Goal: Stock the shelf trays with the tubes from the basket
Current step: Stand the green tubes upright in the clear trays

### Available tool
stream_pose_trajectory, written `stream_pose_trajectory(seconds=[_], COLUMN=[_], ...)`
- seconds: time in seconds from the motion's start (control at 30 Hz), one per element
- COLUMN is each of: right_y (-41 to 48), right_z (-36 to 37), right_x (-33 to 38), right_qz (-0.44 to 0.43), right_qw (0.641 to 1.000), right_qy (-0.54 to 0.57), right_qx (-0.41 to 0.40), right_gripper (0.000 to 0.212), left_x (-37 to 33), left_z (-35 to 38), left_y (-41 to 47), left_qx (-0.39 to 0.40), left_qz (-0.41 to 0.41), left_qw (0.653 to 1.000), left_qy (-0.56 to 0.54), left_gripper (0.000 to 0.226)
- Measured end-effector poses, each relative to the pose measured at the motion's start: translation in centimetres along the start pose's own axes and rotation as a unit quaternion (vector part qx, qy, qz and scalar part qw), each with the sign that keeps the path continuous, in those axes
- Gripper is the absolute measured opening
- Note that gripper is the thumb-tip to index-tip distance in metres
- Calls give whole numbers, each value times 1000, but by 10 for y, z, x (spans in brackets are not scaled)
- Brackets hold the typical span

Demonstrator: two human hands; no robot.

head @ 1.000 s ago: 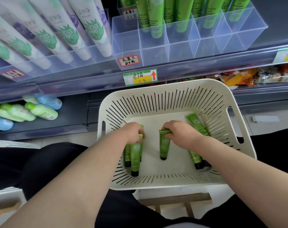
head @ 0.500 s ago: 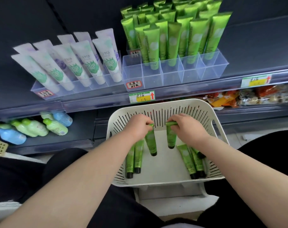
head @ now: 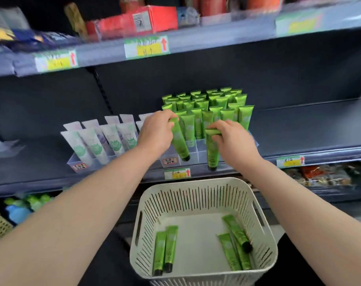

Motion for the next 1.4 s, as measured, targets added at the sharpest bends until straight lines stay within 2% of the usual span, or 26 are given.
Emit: stream_pose_trajectory(seconds=[0.27,0.57,0.87,1.2,1.4], right_y=[44,68,76,92,111], right_z=[6,30,34,34,47], right_x=[20,15,13,37,64], right_qz=[-46,-61,-61,-43,-36], right_qw=[998,997,997,998,999], right_qy=[-15,0,14,22,13], right_qx=[-50,-45,-35,-29,-32], right_gripper=[26,24,25,29,30], left_x=[23,49,60,50,57], left_z=[-4,43,61,21,6], left_y=[52,90,100,71,23], left_qx=[-17,93,134,73,109], left_qz=[-3,12,6,39,64], left_qw=[996,985,974,984,978], left_qy=[83,143,183,155,164], left_gripper=[36,46,52,36,30])
Point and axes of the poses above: each hand's wrist, its own y-axis towards the middle knuckle, its own z-axis out of the palm, x = y × z, the point moved 5 cm from there along y, towards the middle knuckle, and after that the axes turned 7 degrees about z, right-handed, at the moved point
